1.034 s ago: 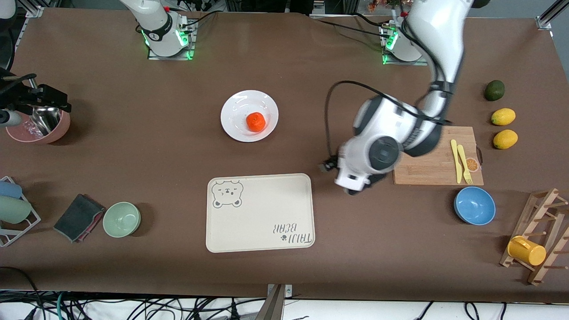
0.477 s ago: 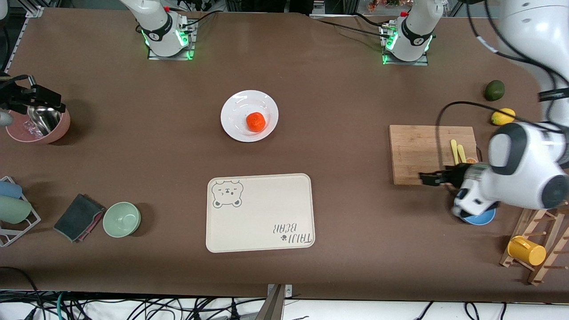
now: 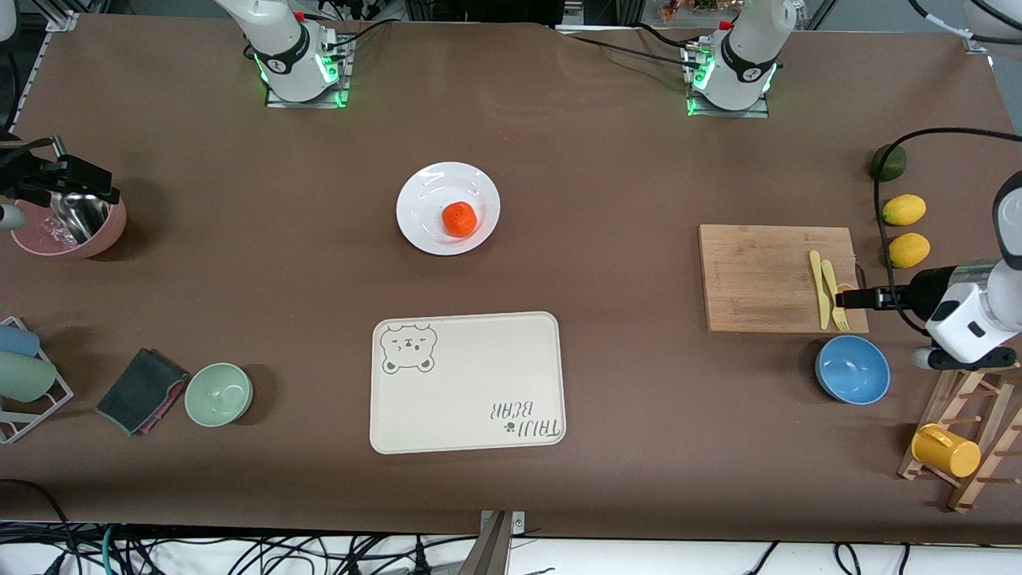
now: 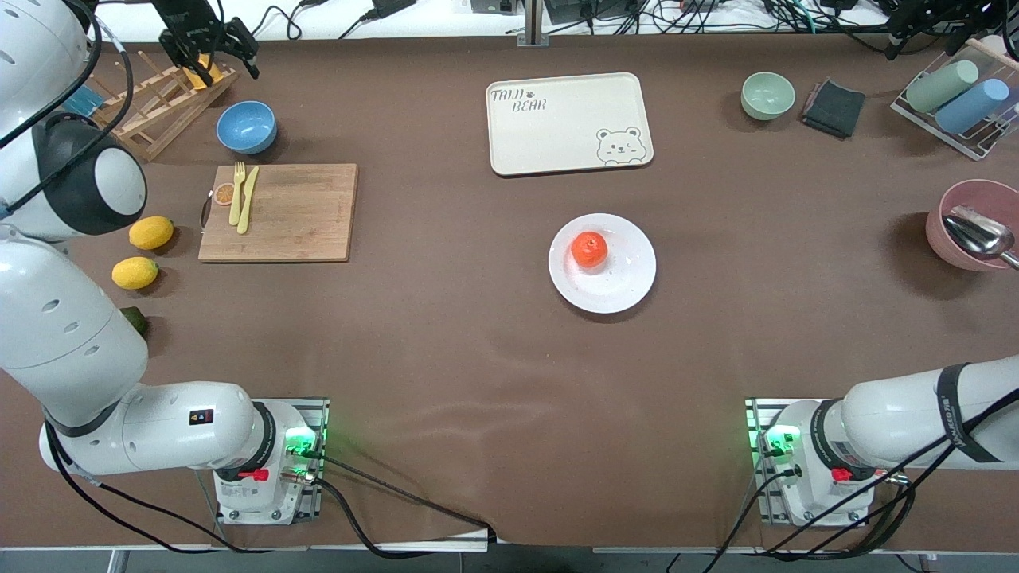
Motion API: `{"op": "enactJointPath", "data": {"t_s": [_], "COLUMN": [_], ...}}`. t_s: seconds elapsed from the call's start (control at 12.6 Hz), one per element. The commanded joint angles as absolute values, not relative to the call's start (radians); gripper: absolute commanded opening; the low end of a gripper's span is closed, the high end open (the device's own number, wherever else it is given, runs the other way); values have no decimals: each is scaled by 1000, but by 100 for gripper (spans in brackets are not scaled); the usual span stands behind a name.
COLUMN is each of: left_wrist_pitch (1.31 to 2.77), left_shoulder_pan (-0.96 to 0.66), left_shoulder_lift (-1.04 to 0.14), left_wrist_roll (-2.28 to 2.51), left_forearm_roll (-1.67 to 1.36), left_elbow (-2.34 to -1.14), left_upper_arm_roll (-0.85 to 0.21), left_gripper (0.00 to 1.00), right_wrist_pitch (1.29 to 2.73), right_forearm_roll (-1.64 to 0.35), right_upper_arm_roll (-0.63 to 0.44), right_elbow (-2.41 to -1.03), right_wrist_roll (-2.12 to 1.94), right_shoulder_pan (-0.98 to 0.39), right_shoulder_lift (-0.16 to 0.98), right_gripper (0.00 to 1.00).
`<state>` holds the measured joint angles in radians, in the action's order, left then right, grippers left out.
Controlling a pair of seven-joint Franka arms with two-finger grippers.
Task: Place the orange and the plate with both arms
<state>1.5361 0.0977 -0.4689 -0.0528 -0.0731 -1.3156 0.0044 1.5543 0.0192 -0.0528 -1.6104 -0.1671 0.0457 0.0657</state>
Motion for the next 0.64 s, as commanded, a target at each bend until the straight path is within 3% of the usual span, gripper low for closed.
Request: {"op": "enactJointPath", "data": {"t_s": [0.0,0.24,0.56], "left_wrist_pitch": [1542,1664,1671], "left_shoulder_pan": [-29,-110,-77], "left_shoulder_lift": [-300,-91,-98], "left_wrist_roll": [-67,-66,-71], "left_forearm_roll": [-23,4,3], "left_elbow": [-1429,-1627,-1646], "left_upper_arm_roll": [117,127,120], "left_gripper": [100,100,100], "right_wrist_pitch": [1525,1520,1540], "right_forearm_roll": [25,18,-86], "right_upper_arm_roll": [-48,-32,-32], "right_elbow": [-1595,-1597,-1598], "right_wrist_roll": [-181,-169,-160], "right_shoulder_pan": [41,-1,-35], "right_shoulder_lift": [72,89,155], "right_gripper": [100,100,100]}}
